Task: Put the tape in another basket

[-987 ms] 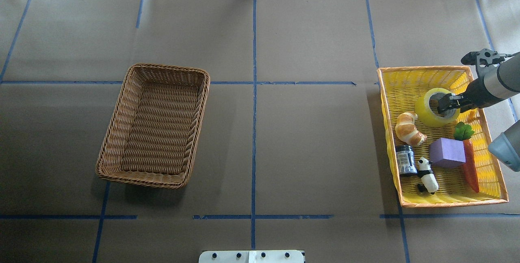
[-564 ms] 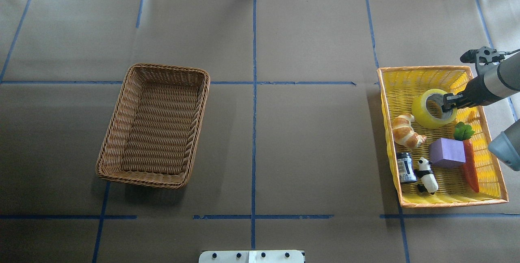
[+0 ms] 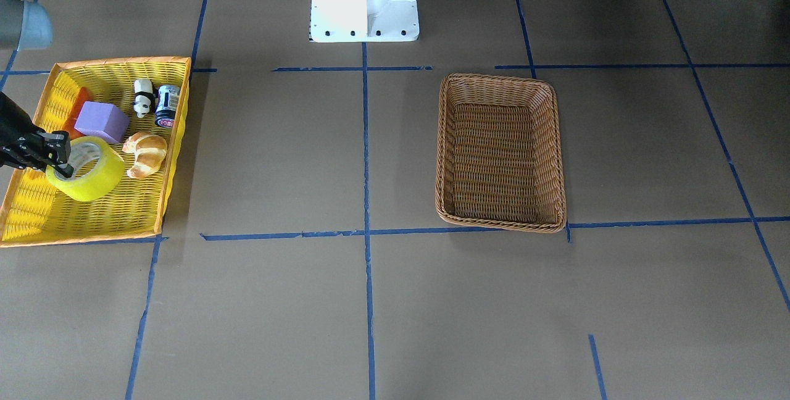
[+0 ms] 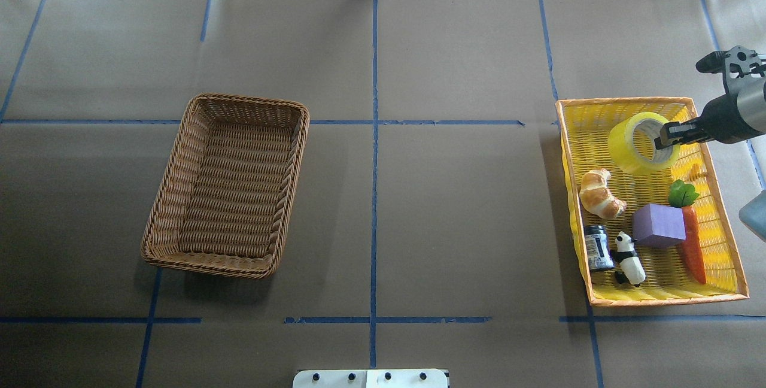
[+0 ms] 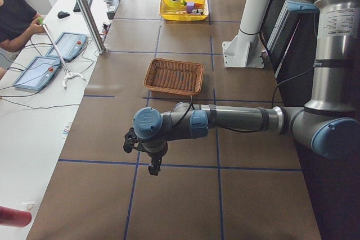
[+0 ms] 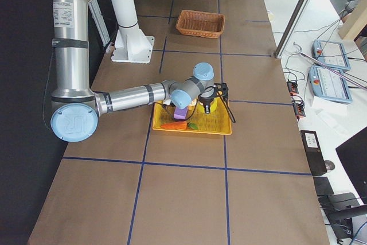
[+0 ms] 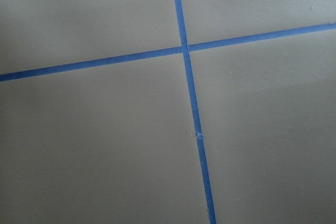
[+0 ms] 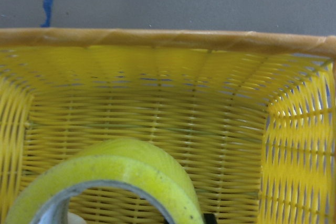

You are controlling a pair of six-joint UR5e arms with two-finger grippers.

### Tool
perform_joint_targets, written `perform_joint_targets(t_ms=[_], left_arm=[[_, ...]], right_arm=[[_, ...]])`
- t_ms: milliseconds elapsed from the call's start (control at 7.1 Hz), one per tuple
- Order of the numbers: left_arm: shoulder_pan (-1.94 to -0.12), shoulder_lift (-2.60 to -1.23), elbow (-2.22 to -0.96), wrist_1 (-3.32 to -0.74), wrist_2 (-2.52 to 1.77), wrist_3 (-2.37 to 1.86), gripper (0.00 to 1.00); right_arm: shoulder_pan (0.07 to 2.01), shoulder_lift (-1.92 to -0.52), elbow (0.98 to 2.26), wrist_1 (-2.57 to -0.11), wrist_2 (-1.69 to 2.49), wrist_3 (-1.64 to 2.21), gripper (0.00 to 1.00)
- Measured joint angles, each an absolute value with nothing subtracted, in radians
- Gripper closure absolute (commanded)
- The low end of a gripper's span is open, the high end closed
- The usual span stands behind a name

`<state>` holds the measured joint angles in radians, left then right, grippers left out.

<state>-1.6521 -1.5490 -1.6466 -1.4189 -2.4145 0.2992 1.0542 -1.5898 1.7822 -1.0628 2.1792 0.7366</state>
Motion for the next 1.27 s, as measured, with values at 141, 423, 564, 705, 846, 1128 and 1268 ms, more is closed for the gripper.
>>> perform_joint_targets(t_ms=[141,423,564,705,846,1128,1268], left_arm=[[-1.652,-1.547,-1.662,-1.419,-2.414,0.299,0.0],[-1.652,-1.546,-1.712,-1.419,-2.415,0.298,0.0],[-1.65,-1.548,-1.73,-1.43,-2.423,0.287,0.0],[-1.644,-1.55,-1.741,-1.465,-2.456,0.246,0.0],[-1.622,-1.55,-1.745,-1.533,-2.512,0.155,0.0],[-1.513,-1.551,-1.746,-1.744,-2.576,-0.143,0.0],[-1.432,-1.551,-1.745,-1.889,-2.581,-0.351,0.0]], right_arm=[[1.075,-1.581,1.809,-1.063,2.193,0.749,0.99],[1.097,-1.5,1.827,-1.057,2.257,0.91,0.99],[1.094,-1.46,1.827,-1.025,2.283,1.034,0.99],[1.082,-1.44,1.822,-0.961,2.298,1.148,0.99],[1.058,-1.427,1.818,-0.882,2.303,1.269,0.99],[0.996,-1.402,1.814,-0.722,2.303,1.521,0.98],[0.954,-1.397,1.815,-0.65,2.3,1.613,0.97]])
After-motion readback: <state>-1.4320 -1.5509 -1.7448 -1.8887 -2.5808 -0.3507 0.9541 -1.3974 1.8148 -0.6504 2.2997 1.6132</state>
